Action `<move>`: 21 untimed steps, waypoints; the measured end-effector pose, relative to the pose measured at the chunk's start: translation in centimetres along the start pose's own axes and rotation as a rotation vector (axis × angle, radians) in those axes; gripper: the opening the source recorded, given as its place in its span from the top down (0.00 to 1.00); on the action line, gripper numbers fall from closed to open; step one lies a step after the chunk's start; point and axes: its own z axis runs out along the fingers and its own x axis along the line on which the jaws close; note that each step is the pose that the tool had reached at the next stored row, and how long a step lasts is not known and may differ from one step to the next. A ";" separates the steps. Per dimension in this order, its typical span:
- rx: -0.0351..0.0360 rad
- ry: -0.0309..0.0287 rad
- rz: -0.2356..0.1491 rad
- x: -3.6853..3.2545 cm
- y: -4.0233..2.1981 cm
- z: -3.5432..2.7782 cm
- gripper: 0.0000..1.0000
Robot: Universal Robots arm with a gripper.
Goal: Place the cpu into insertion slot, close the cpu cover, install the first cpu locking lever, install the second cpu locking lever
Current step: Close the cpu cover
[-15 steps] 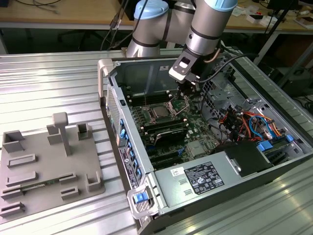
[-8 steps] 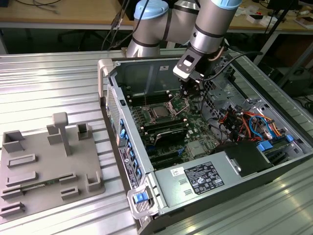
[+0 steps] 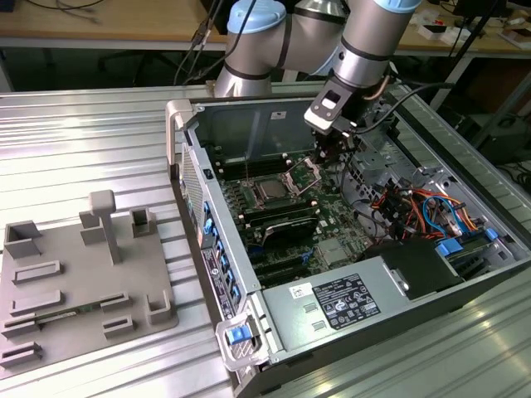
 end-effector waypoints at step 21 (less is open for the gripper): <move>0.0053 -0.0006 -0.001 0.00 1.36 1.44 0.89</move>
